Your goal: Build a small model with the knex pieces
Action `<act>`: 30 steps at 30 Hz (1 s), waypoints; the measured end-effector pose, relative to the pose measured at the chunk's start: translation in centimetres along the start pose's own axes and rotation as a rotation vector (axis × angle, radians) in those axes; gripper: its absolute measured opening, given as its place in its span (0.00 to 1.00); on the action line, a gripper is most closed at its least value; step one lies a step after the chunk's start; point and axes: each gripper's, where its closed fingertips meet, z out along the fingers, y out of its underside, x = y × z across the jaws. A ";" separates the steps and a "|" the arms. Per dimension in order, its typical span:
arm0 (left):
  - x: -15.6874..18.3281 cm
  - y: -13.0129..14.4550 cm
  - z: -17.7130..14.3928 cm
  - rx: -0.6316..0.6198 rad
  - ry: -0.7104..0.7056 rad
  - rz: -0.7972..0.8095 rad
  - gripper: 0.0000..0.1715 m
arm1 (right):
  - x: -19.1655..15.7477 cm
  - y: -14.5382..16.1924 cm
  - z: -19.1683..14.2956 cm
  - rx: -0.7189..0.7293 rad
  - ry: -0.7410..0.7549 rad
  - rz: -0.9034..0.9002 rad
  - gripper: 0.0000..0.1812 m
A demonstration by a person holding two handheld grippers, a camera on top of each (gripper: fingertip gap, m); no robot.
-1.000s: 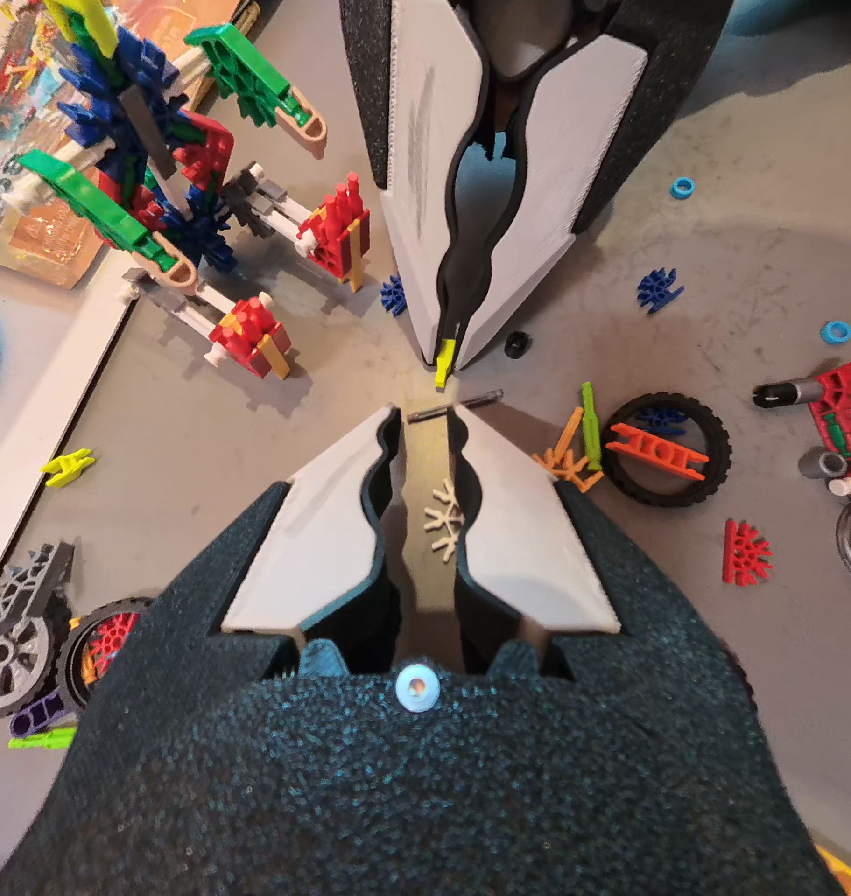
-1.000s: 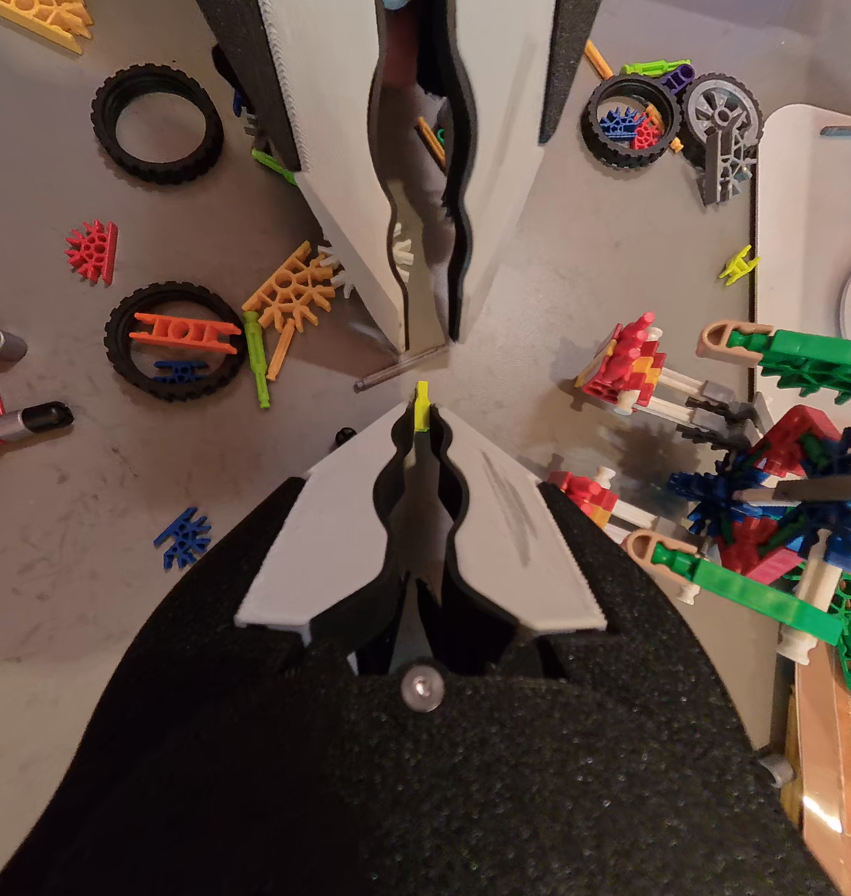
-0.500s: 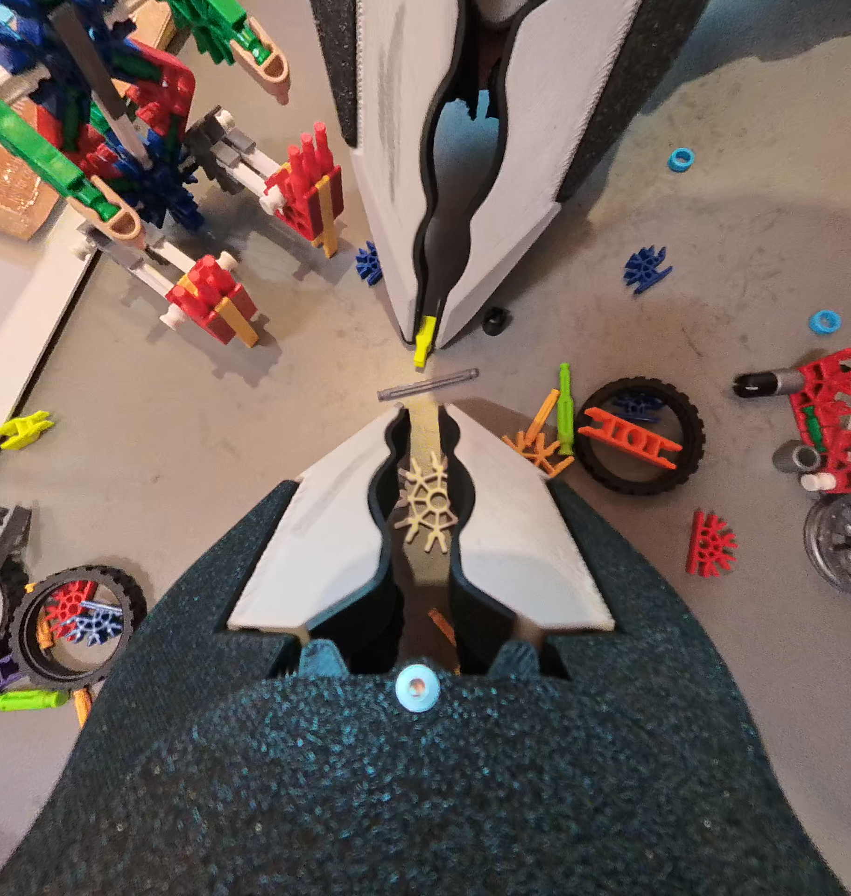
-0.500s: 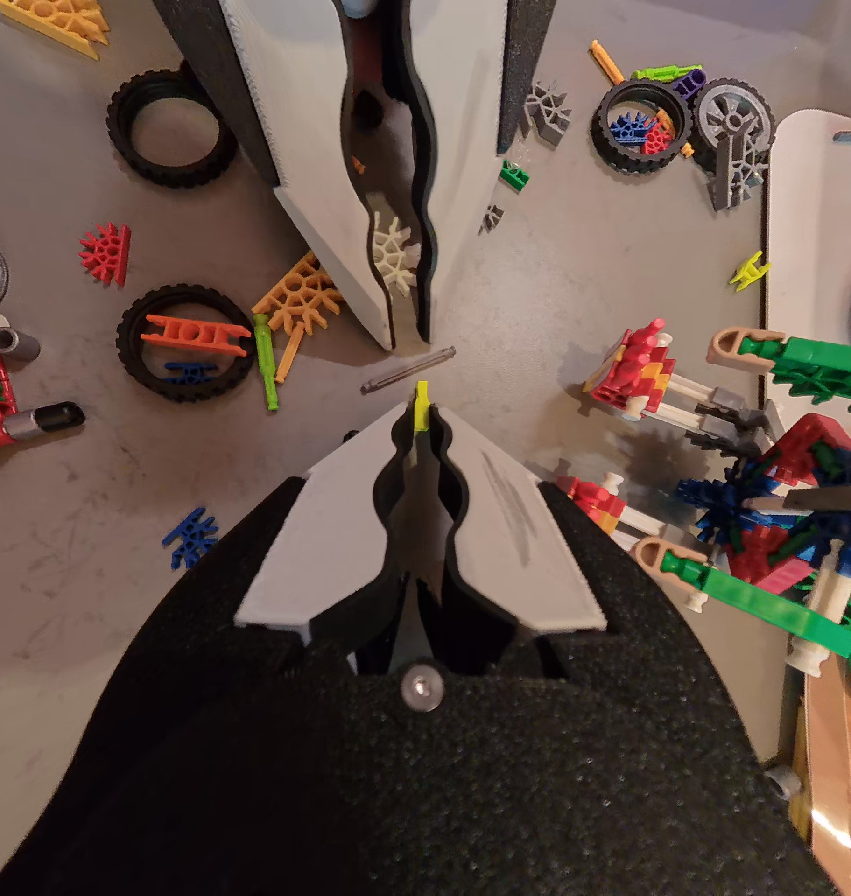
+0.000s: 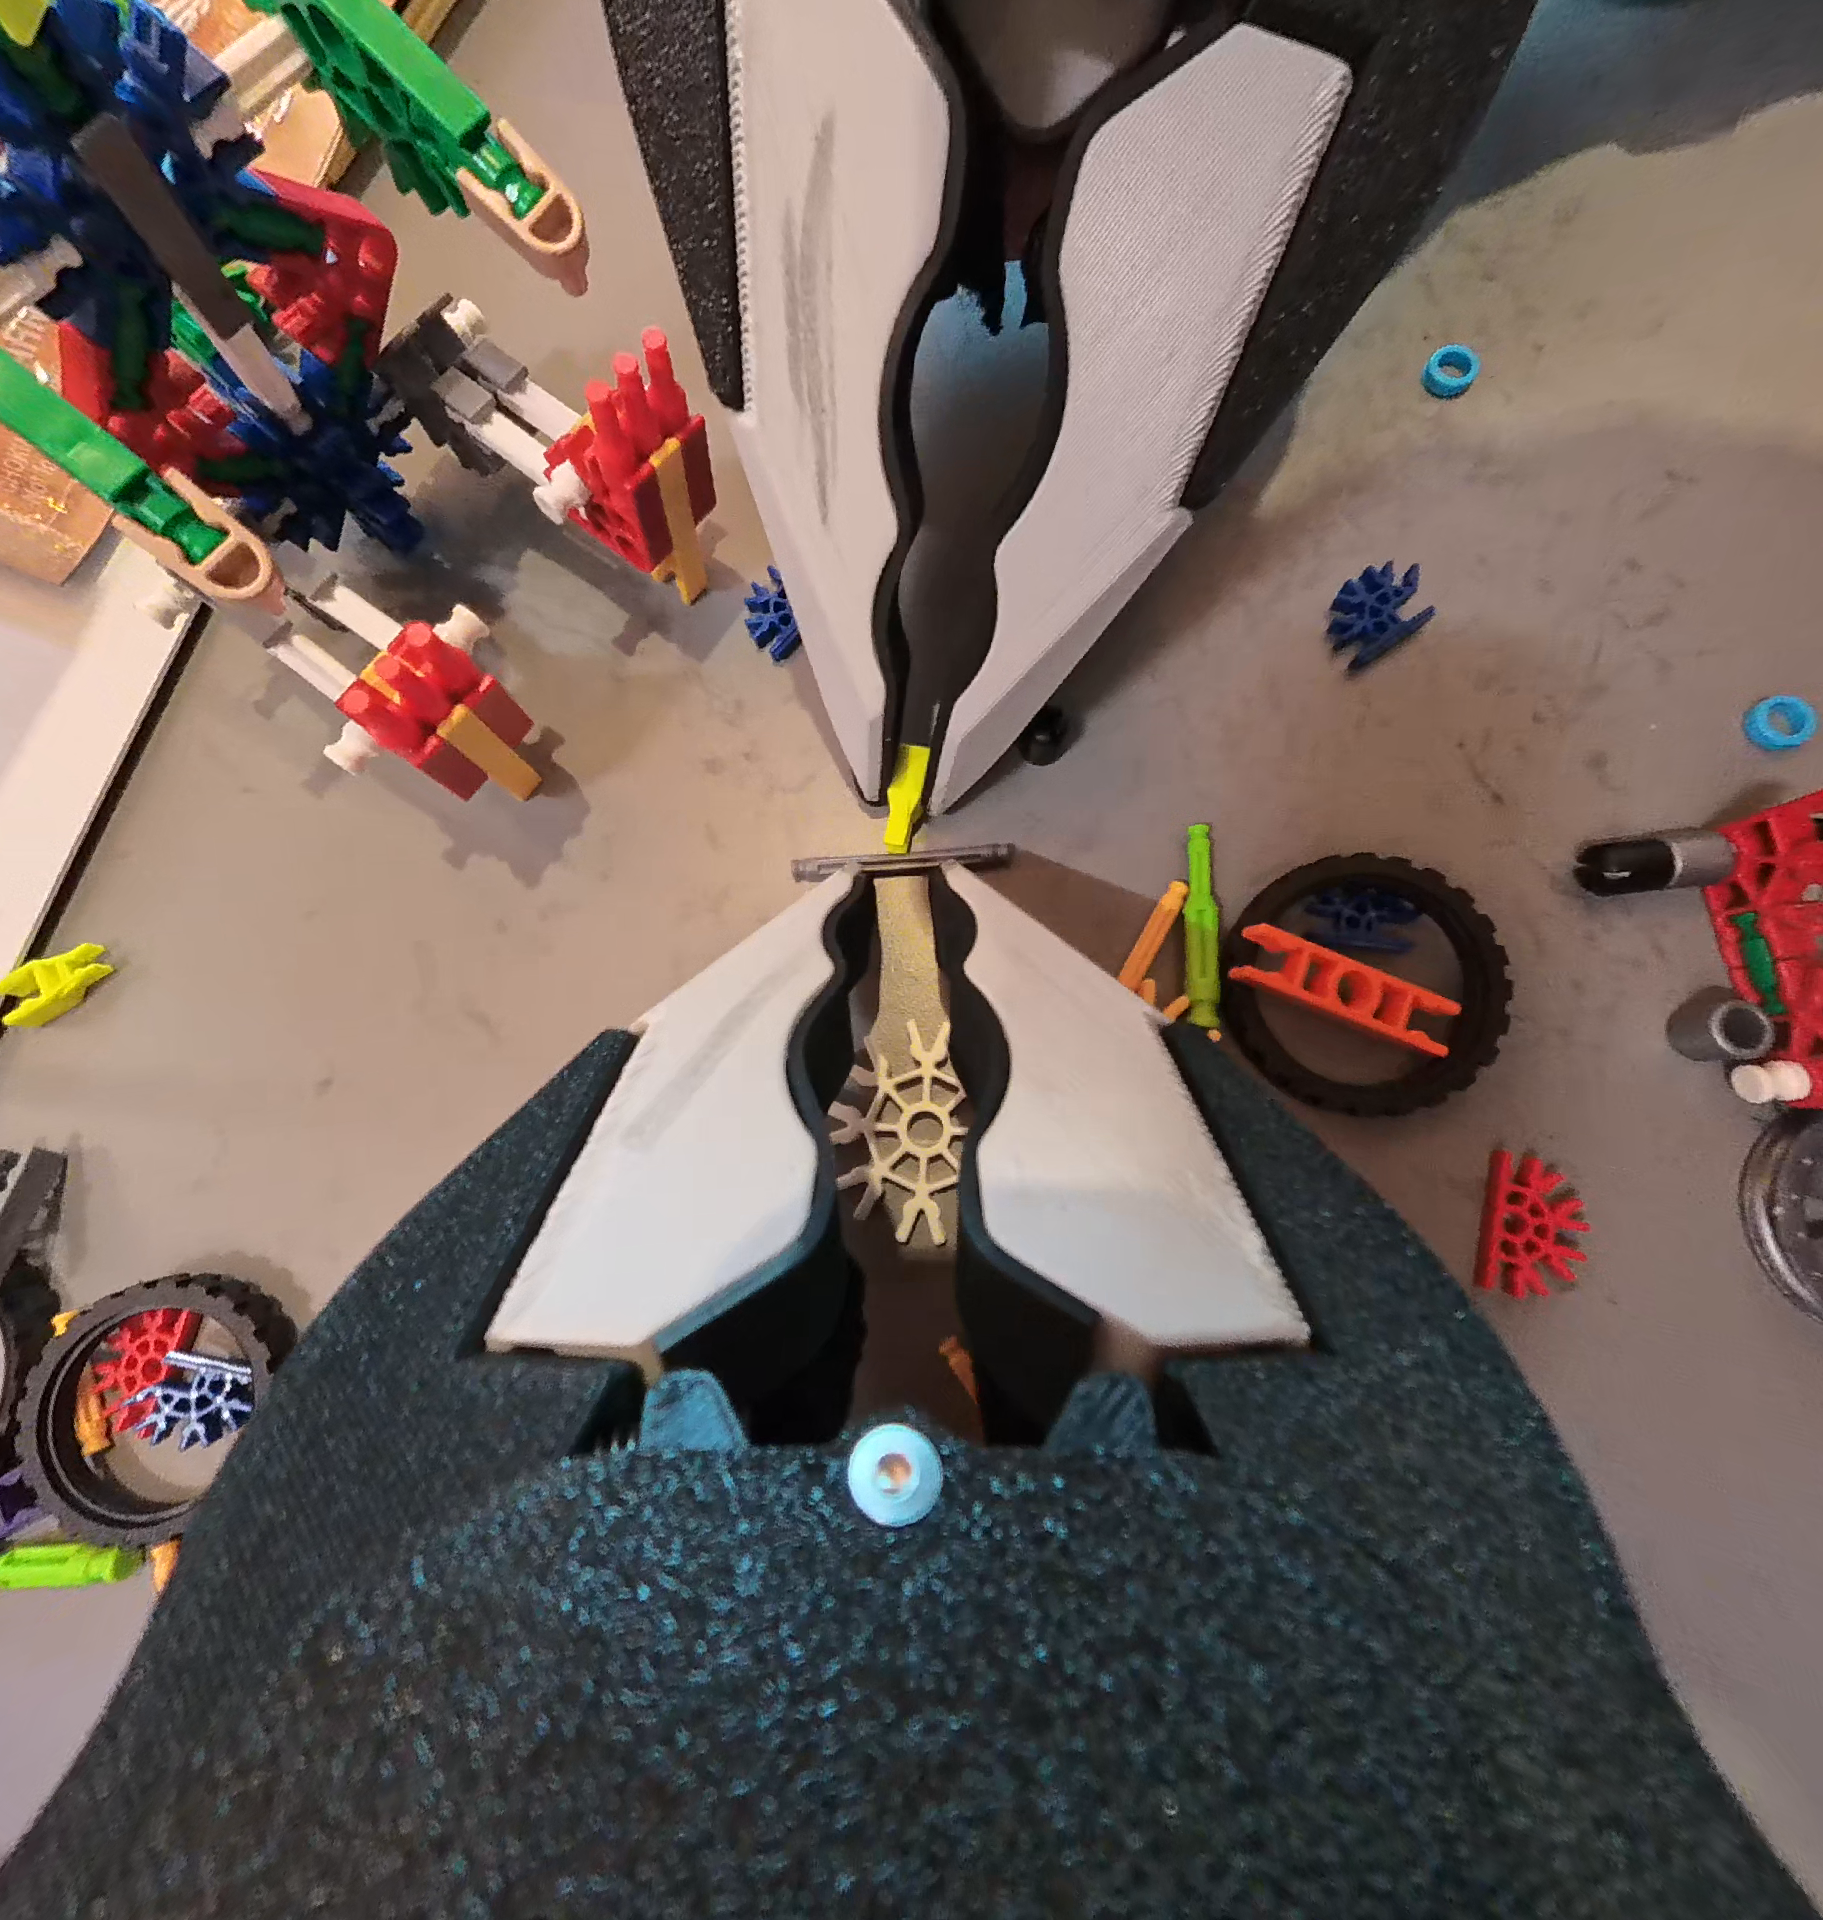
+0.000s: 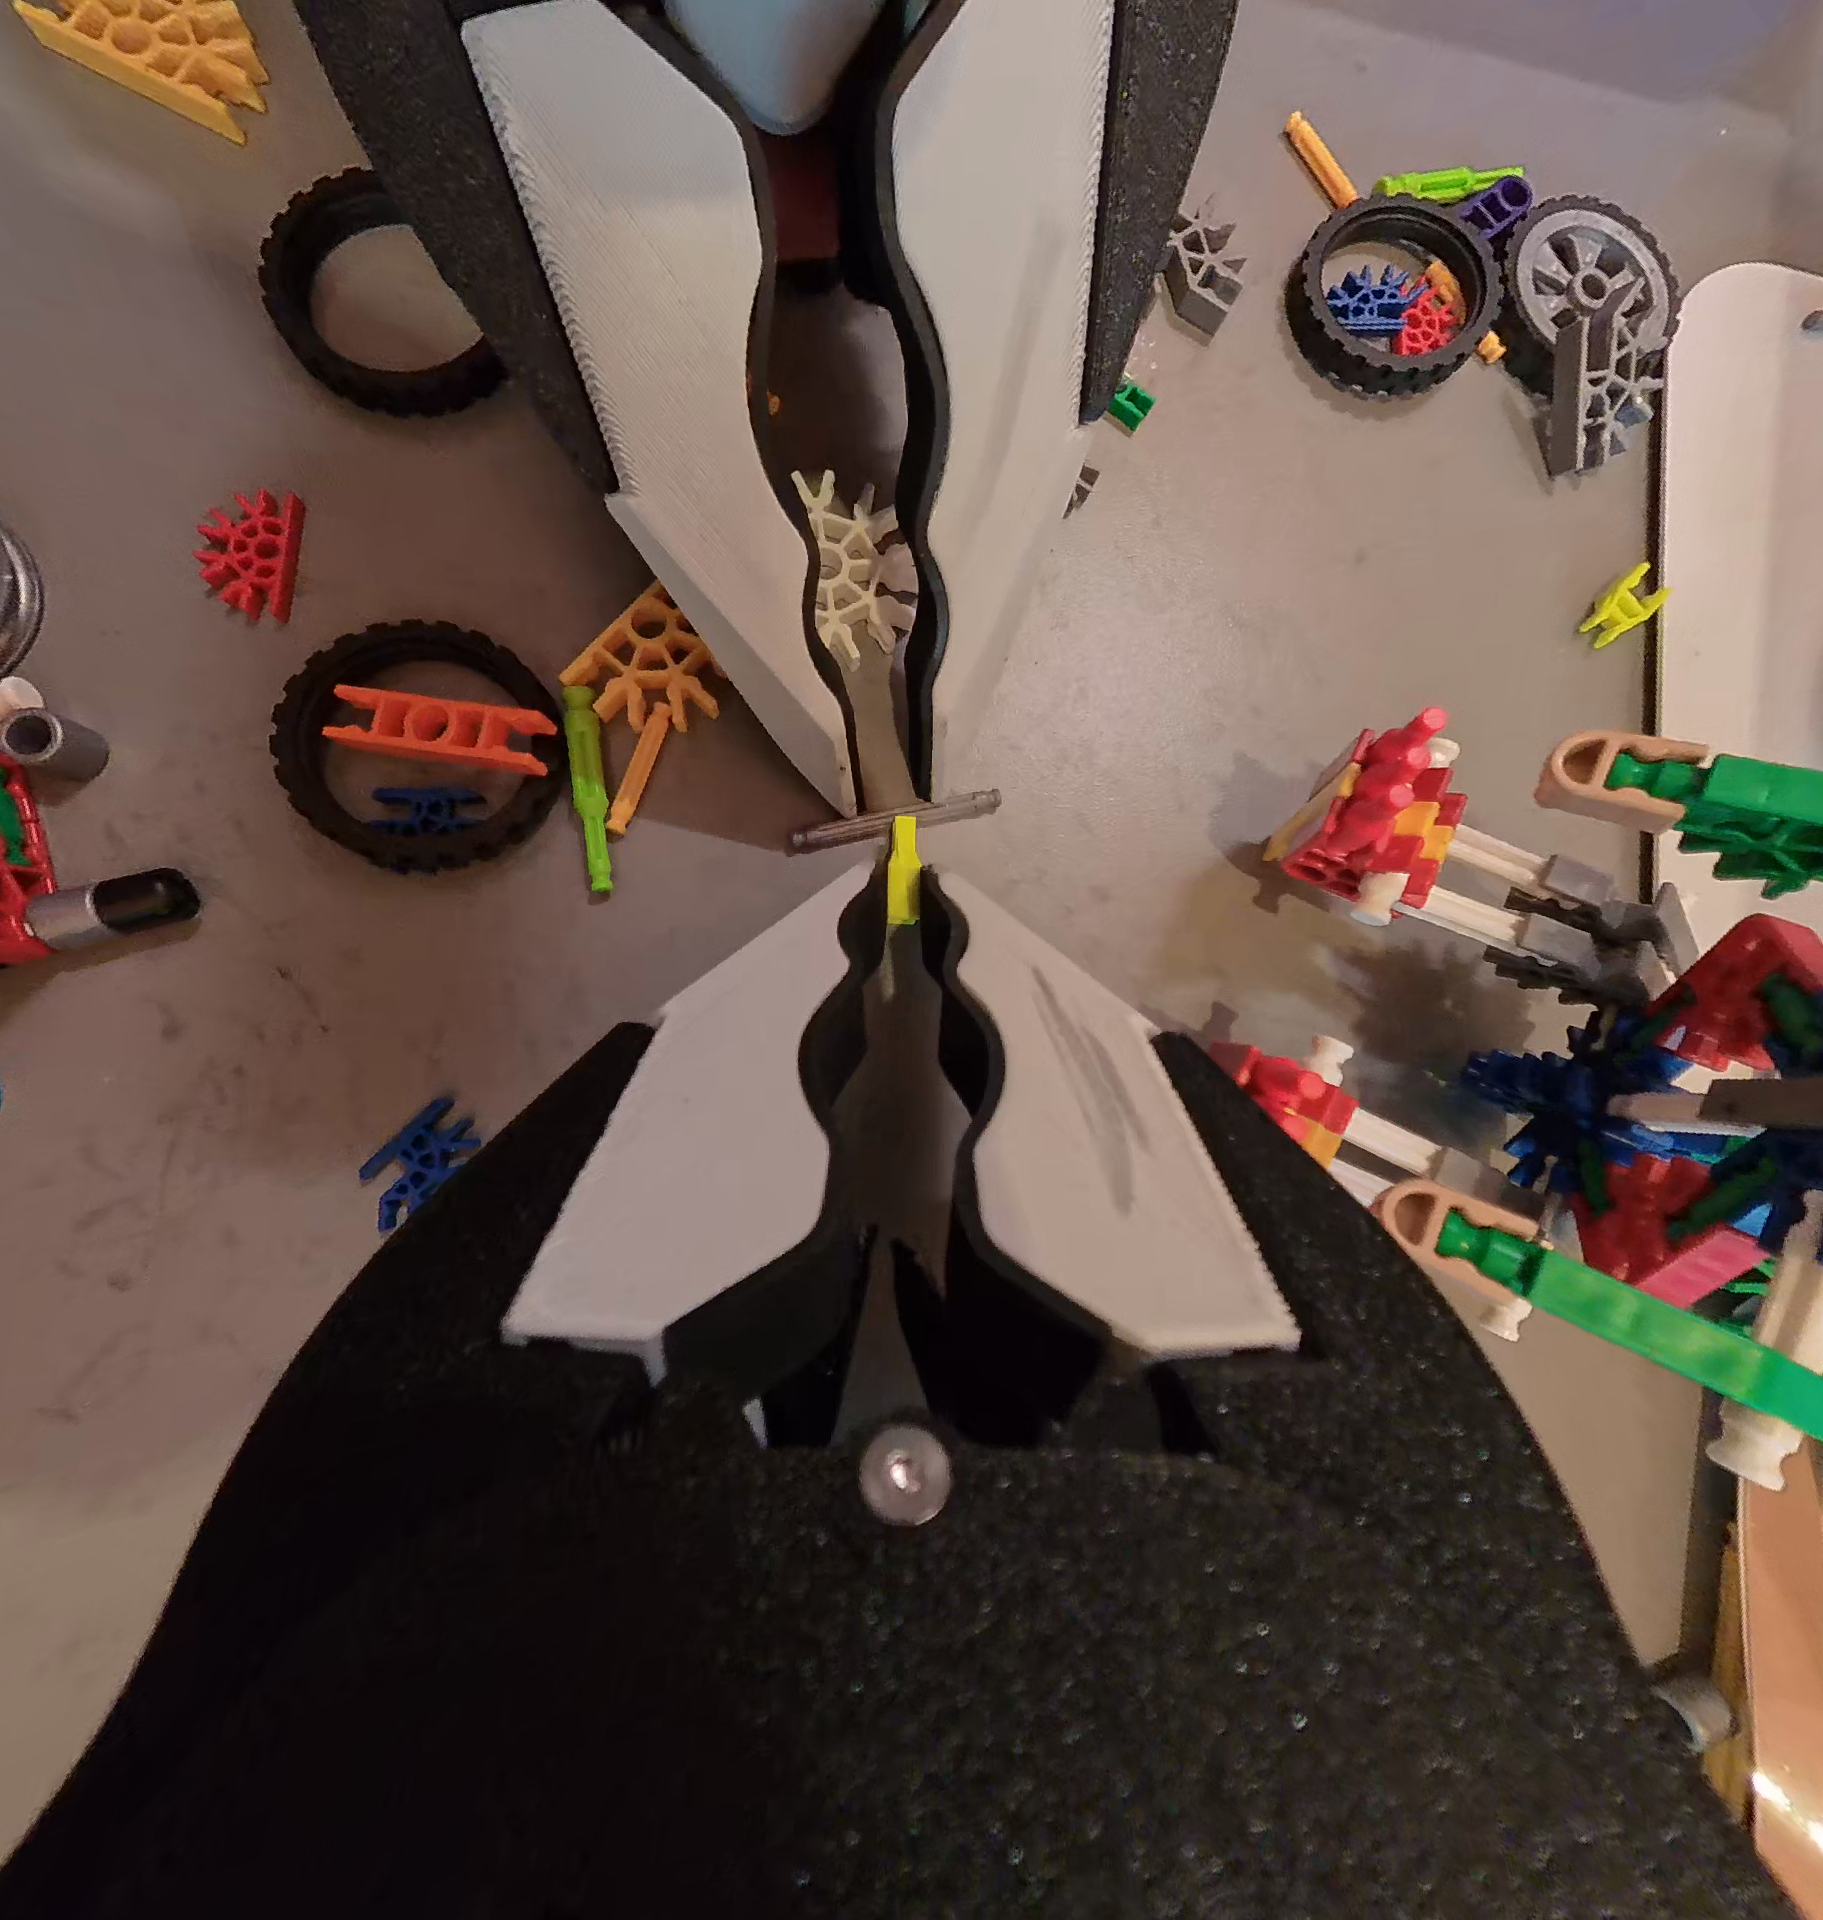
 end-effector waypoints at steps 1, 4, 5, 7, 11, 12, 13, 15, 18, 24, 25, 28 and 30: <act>0.0 0.0 0.0 0.002 0.003 0.002 0.05 | 0.0 0.0 0.0 0.002 0.000 0.000 0.03; -0.1 0.0 0.0 0.013 0.015 -0.005 0.05 | 0.0 0.0 0.0 0.005 0.000 -0.003 0.03; -0.1 0.0 0.0 0.014 0.018 -0.003 0.05 | 0.0 0.0 0.0 0.005 0.000 -0.003 0.02; -0.1 0.0 0.0 0.008 0.022 0.010 0.05 | 0.0 0.0 0.1 0.007 -0.001 -0.004 0.02; -0.1 0.0 0.0 0.011 0.035 0.018 0.05 | 0.0 0.0 0.1 0.008 -0.002 -0.003 0.03; -0.1 0.0 0.0 0.014 0.036 0.017 0.05 | 0.0 0.0 0.1 0.010 -0.003 -0.002 0.02; -0.1 -0.1 0.0 0.015 0.039 0.012 0.05 | 0.0 0.0 0.1 0.011 -0.004 -0.002 0.02; -0.1 -0.1 0.0 0.015 0.044 0.013 0.05 | 0.0 0.0 0.1 0.011 -0.004 -0.001 0.03; -0.1 0.0 0.0 0.021 0.052 0.011 0.05 | 0.0 0.0 0.1 0.006 -0.002 0.000 0.03; -0.3 -0.1 0.1 0.025 0.054 0.015 0.07 | 0.1 0.1 0.0 -0.006 0.005 0.002 0.03; -0.3 -0.1 0.1 0.027 0.055 0.013 0.07 | 0.1 0.1 0.0 -0.010 0.009 0.003 0.04; -0.3 -0.1 0.1 0.028 0.054 0.015 0.07 | -0.1 0.0 0.1 -0.009 0.001 0.005 0.06; -0.3 -0.1 0.1 0.029 0.049 0.020 0.07 | -0.2 -0.2 -0.1 0.003 -0.008 0.009 0.07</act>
